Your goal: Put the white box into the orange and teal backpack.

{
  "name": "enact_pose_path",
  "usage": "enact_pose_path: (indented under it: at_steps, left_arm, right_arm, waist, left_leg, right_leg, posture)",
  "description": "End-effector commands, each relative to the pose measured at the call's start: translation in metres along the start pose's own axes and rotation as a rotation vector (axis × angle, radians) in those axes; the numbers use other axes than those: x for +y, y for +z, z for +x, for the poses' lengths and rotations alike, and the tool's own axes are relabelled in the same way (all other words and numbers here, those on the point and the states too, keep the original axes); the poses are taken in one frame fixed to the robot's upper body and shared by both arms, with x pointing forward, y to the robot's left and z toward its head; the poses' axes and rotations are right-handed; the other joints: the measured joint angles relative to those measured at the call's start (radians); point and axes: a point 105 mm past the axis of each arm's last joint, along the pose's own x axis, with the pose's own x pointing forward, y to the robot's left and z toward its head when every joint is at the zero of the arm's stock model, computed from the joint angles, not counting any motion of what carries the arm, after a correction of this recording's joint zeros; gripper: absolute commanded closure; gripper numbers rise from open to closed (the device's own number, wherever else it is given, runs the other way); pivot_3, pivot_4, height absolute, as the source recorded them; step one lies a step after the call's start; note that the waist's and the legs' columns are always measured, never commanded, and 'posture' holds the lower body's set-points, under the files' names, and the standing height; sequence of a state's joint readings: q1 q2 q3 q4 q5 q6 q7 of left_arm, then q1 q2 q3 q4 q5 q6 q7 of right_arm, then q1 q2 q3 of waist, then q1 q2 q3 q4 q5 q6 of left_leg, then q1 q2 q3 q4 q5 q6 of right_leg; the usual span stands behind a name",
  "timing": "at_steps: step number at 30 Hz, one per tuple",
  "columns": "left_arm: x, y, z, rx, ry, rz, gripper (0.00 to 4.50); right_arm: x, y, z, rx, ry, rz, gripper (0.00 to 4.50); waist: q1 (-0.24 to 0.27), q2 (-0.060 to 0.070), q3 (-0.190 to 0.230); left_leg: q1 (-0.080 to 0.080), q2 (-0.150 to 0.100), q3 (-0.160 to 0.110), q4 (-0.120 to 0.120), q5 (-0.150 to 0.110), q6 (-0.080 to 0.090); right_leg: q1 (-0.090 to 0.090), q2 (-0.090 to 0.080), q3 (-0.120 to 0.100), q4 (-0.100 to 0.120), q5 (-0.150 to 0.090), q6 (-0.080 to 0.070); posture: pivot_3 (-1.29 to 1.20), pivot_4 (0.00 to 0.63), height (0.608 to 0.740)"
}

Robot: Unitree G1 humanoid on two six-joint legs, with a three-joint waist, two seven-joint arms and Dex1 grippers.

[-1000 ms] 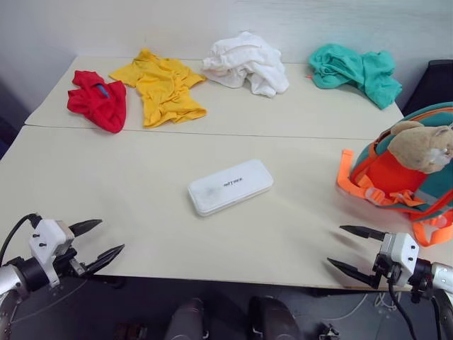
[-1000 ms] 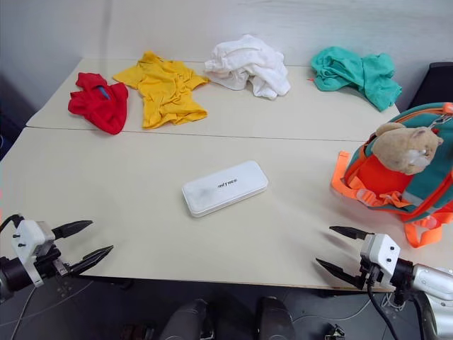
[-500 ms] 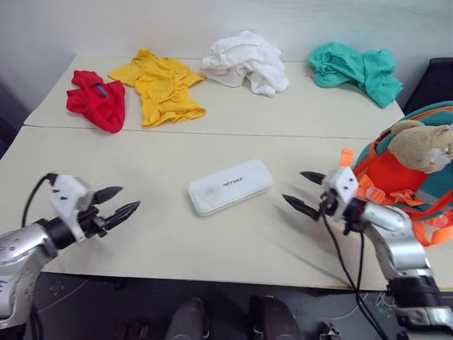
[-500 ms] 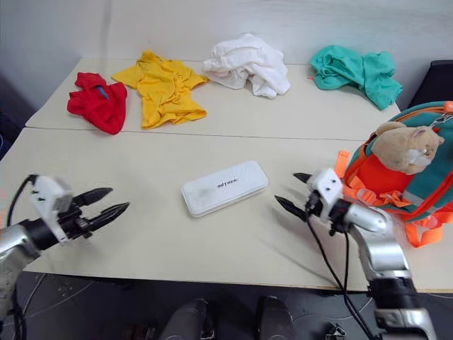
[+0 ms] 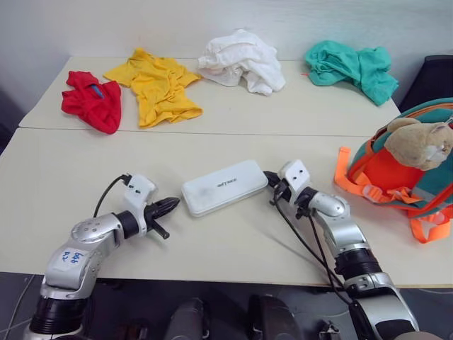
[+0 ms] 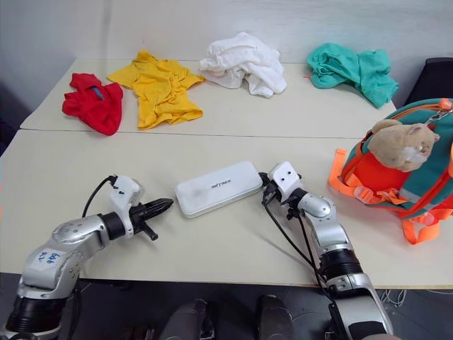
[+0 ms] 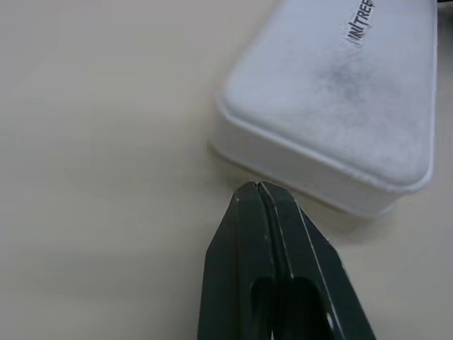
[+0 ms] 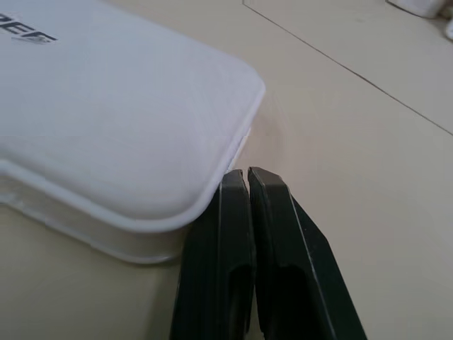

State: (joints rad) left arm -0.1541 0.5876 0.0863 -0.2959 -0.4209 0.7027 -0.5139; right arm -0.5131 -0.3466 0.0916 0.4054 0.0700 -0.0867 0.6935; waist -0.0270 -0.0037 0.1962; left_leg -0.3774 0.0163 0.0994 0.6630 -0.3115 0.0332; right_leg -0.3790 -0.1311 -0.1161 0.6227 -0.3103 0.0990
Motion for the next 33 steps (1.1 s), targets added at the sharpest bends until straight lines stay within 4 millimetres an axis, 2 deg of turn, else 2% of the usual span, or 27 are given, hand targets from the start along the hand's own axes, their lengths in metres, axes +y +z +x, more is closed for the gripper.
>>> enact_pose_path:
  at_steps: [1, 11, 16, 19, 22, 24, 26, 29, 33]
  left_arm:
    - [-0.001, 0.005, 0.003, -0.005, -0.015, 0.011, 4.50]
    - [0.003, -0.006, 0.004, 0.052, -0.046, 0.018, 4.50]
    - [0.016, -0.013, -0.005, 0.075, -0.018, 0.029, 4.50]
    - [0.035, -0.018, -0.022, 0.094, 0.006, -0.087, 3.95]
    - [0.053, -0.024, -0.038, 0.169, 0.014, -0.240, 3.11]
    - [0.054, -0.026, -0.046, 0.240, -0.030, -0.422, 2.54]
    - [0.045, -0.023, -0.049, 0.323, -0.120, -0.573, 1.94]
    - [0.043, -0.003, -0.038, 0.317, -0.189, -0.744, 1.09]
    - [0.028, 0.017, -0.016, 0.325, -0.317, -0.887, 1.09]
  right_arm:
    - [0.006, 0.013, -0.006, -0.053, 0.088, -0.018, 4.44]
    - [0.035, 0.007, -0.059, 0.045, 0.269, -0.033, 4.44]
    - [0.032, -0.001, -0.079, 0.110, 0.236, -0.019, 4.44]
    - [0.023, -0.004, -0.086, 0.147, 0.187, -0.034, 4.50]
    - [0.016, -0.004, -0.088, 0.159, 0.173, -0.050, 4.50]
    - [0.013, -0.004, -0.086, 0.158, 0.175, -0.060, 4.50]
    - [0.010, -0.002, -0.082, 0.150, 0.179, -0.074, 4.50]
    - [0.007, -0.001, -0.071, 0.135, 0.189, -0.092, 4.50]
    - [0.010, 0.002, -0.050, 0.113, 0.226, -0.114, 4.50]
  waist:
    - [0.000, 0.000, 0.000]
    - [0.003, 0.000, 0.000]
    - [0.004, 0.000, 0.000]
    - [-0.001, 0.000, 0.000]
    - [-0.001, 0.000, 0.000]
    - [-0.001, 0.000, 0.000]
    - [-0.001, 0.000, 0.000]
    - [0.000, 0.000, 0.000]
    - [0.010, 0.000, 0.000]
  left_leg:
    - [0.000, 0.000, 0.000, 0.000, 0.000, 0.000]
    - [0.000, 0.000, -0.001, 0.000, 0.000, 0.000]
    - [0.001, 0.000, -0.001, 0.000, 0.000, -0.001]
    - [0.001, 0.000, -0.001, -0.001, -0.001, -0.001]
    - [0.003, 0.001, 0.000, -0.001, -0.001, -0.002]
    - [0.004, 0.001, 0.000, -0.001, 0.000, -0.002]
    - [0.004, 0.001, 0.000, -0.001, 0.000, -0.002]
    - [0.005, 0.000, 0.000, -0.002, 0.000, -0.002]
    - [0.003, -0.001, 0.000, -0.001, 0.000, -0.002]
  right_leg:
    - [0.000, 0.000, 0.000, 0.000, 0.000, 0.000]
    - [0.001, -0.001, 0.000, -0.001, 0.000, 0.000]
    - [0.001, -0.001, 0.000, -0.001, 0.000, 0.000]
    - [0.001, -0.001, 0.000, -0.001, 0.000, 0.000]
    - [0.001, -0.001, 0.001, -0.002, 0.000, 0.000]
    - [0.001, -0.001, 0.001, -0.001, -0.001, -0.001]
    - [0.001, -0.001, 0.001, 0.000, -0.001, -0.001]
    - [0.001, -0.001, 0.002, 0.001, -0.001, -0.001]
    - [0.001, 0.000, 0.001, 0.004, -0.001, 0.000]
  posture:
    - [0.00, 0.150, 0.740]
    - [0.00, 0.150, 0.740]
    - [0.00, 0.150, 0.740]
    - [0.00, 0.150, 0.740]
    - [0.00, 0.150, 0.740]
    - [0.00, 0.150, 0.740]
    - [0.00, 0.150, 0.740]
    - [0.00, 0.150, 0.740]
    - [0.00, 0.150, 0.740]
